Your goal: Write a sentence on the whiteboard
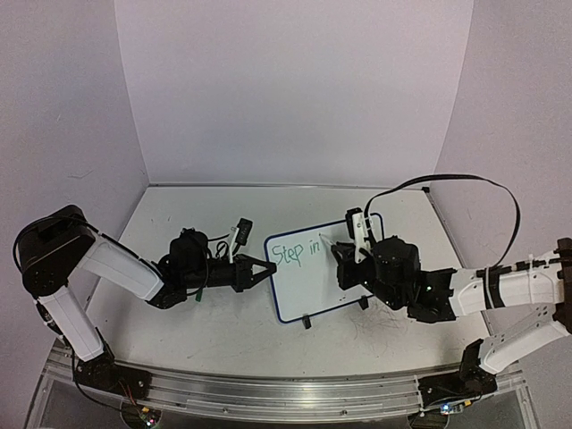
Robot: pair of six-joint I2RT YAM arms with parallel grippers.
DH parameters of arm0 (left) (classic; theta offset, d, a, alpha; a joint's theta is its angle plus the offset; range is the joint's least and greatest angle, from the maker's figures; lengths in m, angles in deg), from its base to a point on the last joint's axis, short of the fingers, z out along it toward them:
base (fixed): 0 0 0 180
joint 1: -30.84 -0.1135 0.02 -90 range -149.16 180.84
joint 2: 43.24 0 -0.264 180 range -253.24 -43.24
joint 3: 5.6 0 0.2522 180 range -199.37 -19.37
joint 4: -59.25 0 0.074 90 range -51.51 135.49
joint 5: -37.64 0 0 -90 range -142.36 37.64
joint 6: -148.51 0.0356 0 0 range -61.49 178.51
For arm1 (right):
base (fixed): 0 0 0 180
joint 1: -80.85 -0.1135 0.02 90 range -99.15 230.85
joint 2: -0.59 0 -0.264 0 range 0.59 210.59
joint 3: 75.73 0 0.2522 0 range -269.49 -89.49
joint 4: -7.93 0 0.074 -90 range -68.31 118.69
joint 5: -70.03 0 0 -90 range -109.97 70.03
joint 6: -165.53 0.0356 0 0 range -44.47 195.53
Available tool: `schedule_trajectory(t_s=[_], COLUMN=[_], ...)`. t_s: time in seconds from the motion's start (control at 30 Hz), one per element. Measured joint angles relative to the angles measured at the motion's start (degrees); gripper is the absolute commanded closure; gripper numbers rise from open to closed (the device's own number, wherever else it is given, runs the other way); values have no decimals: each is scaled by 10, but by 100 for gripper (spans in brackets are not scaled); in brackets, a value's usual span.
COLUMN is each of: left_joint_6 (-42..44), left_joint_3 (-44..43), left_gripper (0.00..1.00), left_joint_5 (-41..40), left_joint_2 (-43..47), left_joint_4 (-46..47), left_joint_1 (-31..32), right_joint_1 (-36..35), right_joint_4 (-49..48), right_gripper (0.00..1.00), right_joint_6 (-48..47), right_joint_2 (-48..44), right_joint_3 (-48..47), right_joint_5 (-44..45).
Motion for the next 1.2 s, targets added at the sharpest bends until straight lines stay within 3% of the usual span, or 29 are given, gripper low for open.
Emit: schedule_trajectory(t_s=[1.2], left_joint_6=[-6], left_joint_3=[0], left_gripper=[100], left_joint_5=[-6], left_joint_2=[0], left_joint_4=[-1], left_joint_1=[1], right_joint_1=[-1], right_joint_4=[24], right_gripper=[100], right_joint_6=[43], right_joint_2=[-19], right_joint_3=[41], right_joint_5=[-19])
